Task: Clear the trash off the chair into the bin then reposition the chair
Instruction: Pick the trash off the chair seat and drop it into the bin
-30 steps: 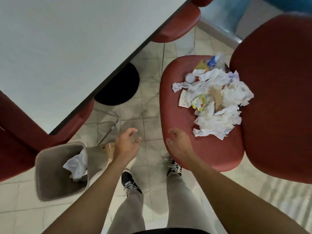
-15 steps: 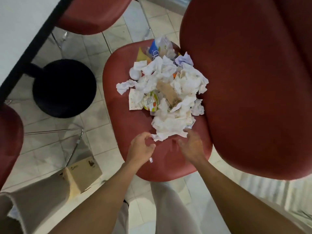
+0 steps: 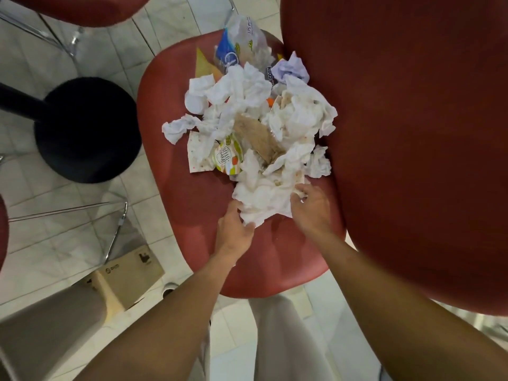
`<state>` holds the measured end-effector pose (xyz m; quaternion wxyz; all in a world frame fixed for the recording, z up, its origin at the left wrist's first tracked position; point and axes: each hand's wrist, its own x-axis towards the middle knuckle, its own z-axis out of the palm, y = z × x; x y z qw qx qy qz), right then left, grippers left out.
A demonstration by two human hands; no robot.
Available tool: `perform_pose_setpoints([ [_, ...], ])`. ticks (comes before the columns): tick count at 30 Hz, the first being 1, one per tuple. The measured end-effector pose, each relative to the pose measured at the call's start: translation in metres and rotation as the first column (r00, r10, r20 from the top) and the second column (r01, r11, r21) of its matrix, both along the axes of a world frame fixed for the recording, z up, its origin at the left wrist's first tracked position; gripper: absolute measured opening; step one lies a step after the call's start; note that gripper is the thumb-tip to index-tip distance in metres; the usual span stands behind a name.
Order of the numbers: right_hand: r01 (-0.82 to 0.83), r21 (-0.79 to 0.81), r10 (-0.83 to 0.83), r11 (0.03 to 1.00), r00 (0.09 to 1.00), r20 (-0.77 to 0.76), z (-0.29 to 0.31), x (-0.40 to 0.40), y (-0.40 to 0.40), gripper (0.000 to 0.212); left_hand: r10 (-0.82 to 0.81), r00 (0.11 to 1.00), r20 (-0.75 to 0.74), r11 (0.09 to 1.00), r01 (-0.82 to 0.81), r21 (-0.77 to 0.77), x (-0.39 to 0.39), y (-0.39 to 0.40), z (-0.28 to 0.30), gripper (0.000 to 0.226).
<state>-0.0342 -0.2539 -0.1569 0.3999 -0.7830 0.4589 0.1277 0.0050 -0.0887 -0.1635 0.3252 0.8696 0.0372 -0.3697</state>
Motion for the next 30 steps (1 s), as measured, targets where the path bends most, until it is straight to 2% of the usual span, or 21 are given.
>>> perform_pose_setpoints([
  [7, 0.064, -0.063, -0.061, 0.996, 0.997, 0.049, 0.033, -0.007, 0.007, 0.032, 0.025, 1.000, 0.015, 0.998, -0.024, -0.059, -0.003, 0.008, 0.035, 0.054],
  [12, 0.114, -0.167, -0.097, 0.979, 0.990, 0.102, 0.067, -0.015, 0.025, 0.031, 0.016, 0.996, 0.088, 0.995, -0.007, -0.095, -0.011, 0.031, 0.067, 0.053],
  [15, 0.122, -0.191, -0.100, 0.974, 0.988, 0.121, 0.089, -0.021, 0.046, 0.032, 0.018, 0.993, 0.117, 0.991, -0.003, -0.132, -0.017, 0.056, 0.086, 0.041],
  [20, 0.068, -0.154, -0.050, 0.986, 0.991, 0.121, 0.114, -0.032, 0.089, 0.034, 0.044, 0.984, 0.170, 0.995, -0.027, -0.100, -0.026, 0.102, 0.106, 0.026],
  [25, -0.057, -0.189, 0.085, 0.980, 0.986, 0.146, 0.130, -0.041, 0.154, 0.030, 0.161, 0.969, 0.188, 0.980, -0.134, -0.147, -0.034, 0.161, 0.120, 0.019],
  [30, -0.194, -0.149, 0.217, 0.970, 0.963, 0.160, 0.137, -0.043, 0.227, 0.029, 0.273, 0.938, 0.212, 0.957, -0.242, -0.162, -0.044, 0.231, 0.127, 0.015],
])
